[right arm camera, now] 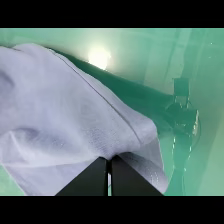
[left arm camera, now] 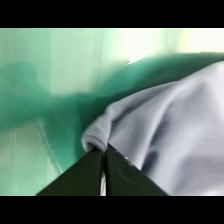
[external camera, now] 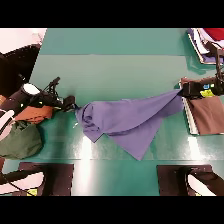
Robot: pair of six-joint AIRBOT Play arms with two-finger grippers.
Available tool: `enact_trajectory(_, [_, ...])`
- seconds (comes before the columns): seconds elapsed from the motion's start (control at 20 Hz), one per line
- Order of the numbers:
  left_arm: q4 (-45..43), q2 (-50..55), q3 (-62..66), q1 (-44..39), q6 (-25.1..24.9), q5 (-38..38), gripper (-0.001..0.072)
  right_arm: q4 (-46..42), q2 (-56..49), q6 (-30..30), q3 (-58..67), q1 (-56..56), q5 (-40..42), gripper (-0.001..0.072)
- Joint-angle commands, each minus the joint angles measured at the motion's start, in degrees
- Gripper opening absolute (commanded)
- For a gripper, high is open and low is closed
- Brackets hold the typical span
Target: Fold the shirts.
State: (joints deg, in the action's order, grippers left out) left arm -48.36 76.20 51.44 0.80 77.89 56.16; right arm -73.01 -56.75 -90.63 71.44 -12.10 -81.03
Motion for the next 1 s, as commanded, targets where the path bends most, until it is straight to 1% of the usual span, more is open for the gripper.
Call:
enact_trajectory(0.0, [0.22, -2.47, 5.92, 0.04, -0.33, 1.36, 0.0024, -0.26, 0.04, 0.04, 0.98, 0.04, 0.2, 0.0014])
enact_trajectory(0.1, [-0.55, -7.04, 12.24, 0.57, -0.26, 1.77, 0.0024, -0.74, 0.04, 0.5, 4.87, 0.04, 1.2, 0.0014])
enact_trajectory(0.2, [-2.69, -12.44, 20.52, 1.31, -0.33, 2.23, 0.0024, -0.66, 0.02, 2.67, 11.3, 0.04, 2.05, 0.0014])
enact_trajectory(0.35, [-7.08, -20.17, 34.56, 1.75, -0.31, 2.4, 0.0024, -2.84, 0.04, 2.69, 22.45, 0.04, 1.95, 0.0015])
enact_trajectory(0.5, [-10.43, -25.64, 46.93, 1.75, -0.26, 3.13, 0.0024, -5.68, 0.07, 2.71, 33.79, 0.04, 0.94, 0.0014])
enact_trajectory(0.6, [-10.6, -27.61, 52.89, 1.75, -0.15, 3.65, 0.0023, -7.54, 0.09, 2.71, 39.82, 0.04, -0.66, 0.0014])
enact_trajectory(0.75, [-10.6, -28.48, 61.29, 1.75, 2.6, 6.23, 0.0023, -11.1, 0.09, 2.71, 47.01, 0.04, -4.42, 0.0014])
enact_trajectory(0.8, [-10.6, -28.48, 63.65, 1.75, 3.23, 6.47, 0.0023, -12.24, 0.09, 2.71, 48.7, 0.04, -5.22, 0.0014])
enact_trajectory(0.95, [-10.54, -28.48, 67.63, 1.75, 3.13, 6.1, 0.0023, -14.19, 0.33, 2.73, 51.52, 0.04, -5.31, 0.0013])
